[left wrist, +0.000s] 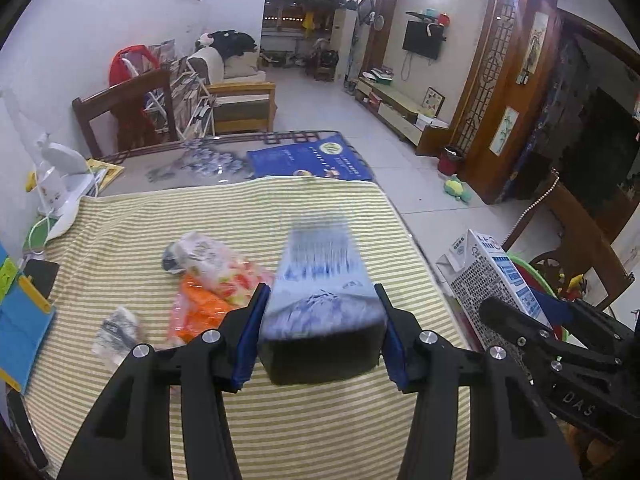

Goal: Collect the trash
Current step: 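Carry the toothpaste box and milk carton over the bucket and release both, then grasp the paper cup with the left tool while the right tool grasps crumpled paper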

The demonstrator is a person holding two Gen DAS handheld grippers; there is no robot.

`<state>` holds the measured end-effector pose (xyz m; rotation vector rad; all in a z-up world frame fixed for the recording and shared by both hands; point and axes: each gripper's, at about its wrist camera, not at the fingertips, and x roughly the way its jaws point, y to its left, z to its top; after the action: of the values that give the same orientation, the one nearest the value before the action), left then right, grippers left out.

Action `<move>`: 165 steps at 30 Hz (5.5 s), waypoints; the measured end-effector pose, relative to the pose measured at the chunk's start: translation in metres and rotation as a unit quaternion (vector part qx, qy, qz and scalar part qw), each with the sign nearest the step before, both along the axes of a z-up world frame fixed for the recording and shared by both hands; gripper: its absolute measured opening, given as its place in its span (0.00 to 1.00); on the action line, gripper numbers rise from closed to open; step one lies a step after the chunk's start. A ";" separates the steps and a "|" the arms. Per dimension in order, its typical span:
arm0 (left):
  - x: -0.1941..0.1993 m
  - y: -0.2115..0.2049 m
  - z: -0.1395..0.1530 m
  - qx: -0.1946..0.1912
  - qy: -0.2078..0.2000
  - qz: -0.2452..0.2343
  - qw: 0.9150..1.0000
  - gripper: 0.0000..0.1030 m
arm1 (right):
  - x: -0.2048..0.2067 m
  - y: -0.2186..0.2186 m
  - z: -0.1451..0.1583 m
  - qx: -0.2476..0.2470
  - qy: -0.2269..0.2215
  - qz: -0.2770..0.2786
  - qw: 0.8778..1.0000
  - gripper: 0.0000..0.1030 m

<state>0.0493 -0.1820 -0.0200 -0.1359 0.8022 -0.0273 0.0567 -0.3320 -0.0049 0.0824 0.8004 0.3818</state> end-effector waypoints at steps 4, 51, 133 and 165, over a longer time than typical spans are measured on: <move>0.002 -0.023 0.001 0.001 -0.003 0.001 1.000 0.47 | 0.004 -0.022 0.000 0.002 -0.002 0.001 1.000 0.50; 0.072 -0.269 -0.007 0.001 0.017 -0.187 0.982 0.46 | 0.025 -0.252 -0.036 0.025 0.037 -0.177 0.983 0.50; -0.016 0.271 -0.134 -0.046 0.156 0.134 0.978 0.70 | 0.005 0.183 -0.070 -0.026 0.126 0.037 0.991 0.70; 0.009 0.297 -0.127 -0.095 0.121 0.135 0.979 0.47 | 0.023 0.288 -0.131 -0.046 0.213 0.143 0.965 0.42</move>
<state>0.0582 0.1152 -0.1466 -0.4340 1.0186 0.1732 0.0796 -0.0443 -0.1360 -0.0416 1.2601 0.6117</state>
